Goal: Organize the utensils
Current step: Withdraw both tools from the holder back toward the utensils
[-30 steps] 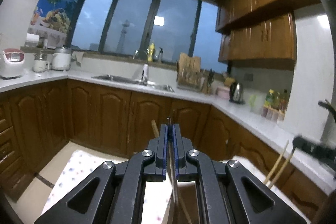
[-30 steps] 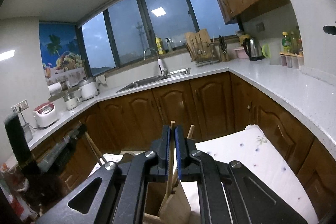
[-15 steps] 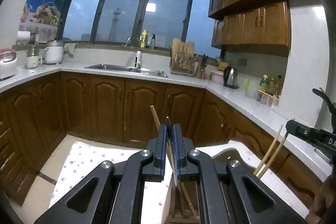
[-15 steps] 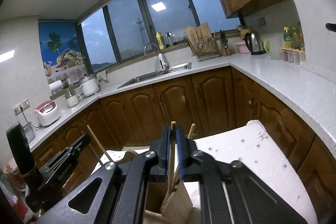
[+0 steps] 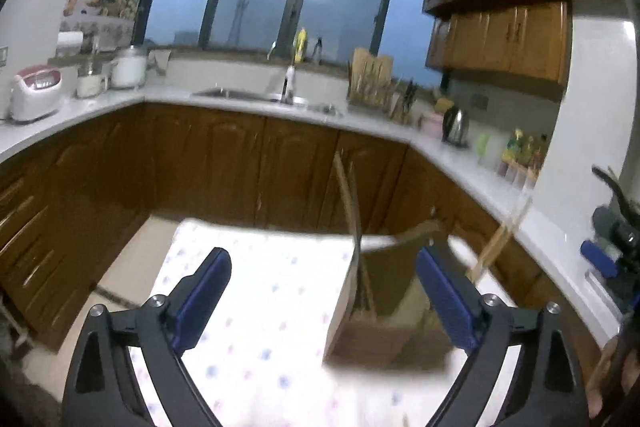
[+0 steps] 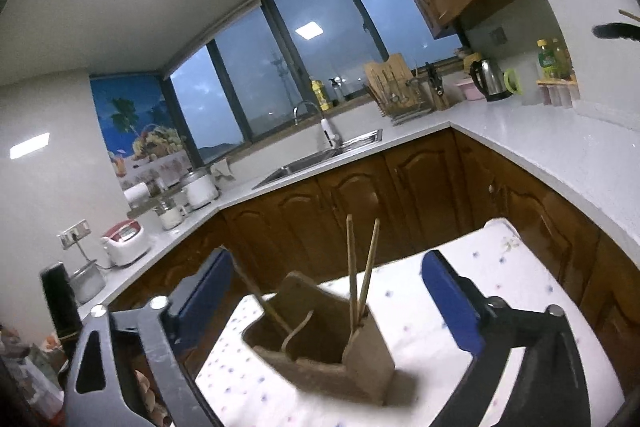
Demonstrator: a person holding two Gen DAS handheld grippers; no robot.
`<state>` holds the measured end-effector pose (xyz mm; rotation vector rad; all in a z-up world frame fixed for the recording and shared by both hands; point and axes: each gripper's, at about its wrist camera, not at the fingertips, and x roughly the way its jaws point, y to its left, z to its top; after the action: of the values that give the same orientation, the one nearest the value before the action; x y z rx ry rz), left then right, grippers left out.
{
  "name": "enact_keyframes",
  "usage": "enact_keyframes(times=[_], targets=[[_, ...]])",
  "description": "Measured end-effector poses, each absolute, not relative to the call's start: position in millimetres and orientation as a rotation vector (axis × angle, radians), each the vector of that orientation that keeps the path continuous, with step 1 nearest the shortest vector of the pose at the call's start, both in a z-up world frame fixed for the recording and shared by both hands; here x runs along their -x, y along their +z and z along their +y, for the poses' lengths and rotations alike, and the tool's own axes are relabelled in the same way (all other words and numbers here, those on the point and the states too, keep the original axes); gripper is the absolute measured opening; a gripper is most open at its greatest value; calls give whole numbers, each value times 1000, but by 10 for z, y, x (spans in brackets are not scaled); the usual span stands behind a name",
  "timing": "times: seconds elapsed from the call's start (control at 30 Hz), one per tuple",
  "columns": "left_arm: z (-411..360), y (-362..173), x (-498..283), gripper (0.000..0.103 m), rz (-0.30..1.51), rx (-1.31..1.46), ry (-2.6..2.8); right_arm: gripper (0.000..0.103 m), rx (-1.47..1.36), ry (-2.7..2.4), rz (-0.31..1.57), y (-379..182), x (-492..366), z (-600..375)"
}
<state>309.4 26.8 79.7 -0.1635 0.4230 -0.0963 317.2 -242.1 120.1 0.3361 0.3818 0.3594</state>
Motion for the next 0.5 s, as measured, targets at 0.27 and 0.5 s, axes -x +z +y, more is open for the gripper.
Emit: enact_keyframes(times=[0.27, 0.5], targets=[[345, 766, -2643, 95, 584, 129, -85, 98, -300, 365, 452, 1038, -2572, -2513], [349, 791, -2193, 95, 647, 138, -90, 98, -299, 332, 513, 866, -2174, -2620]])
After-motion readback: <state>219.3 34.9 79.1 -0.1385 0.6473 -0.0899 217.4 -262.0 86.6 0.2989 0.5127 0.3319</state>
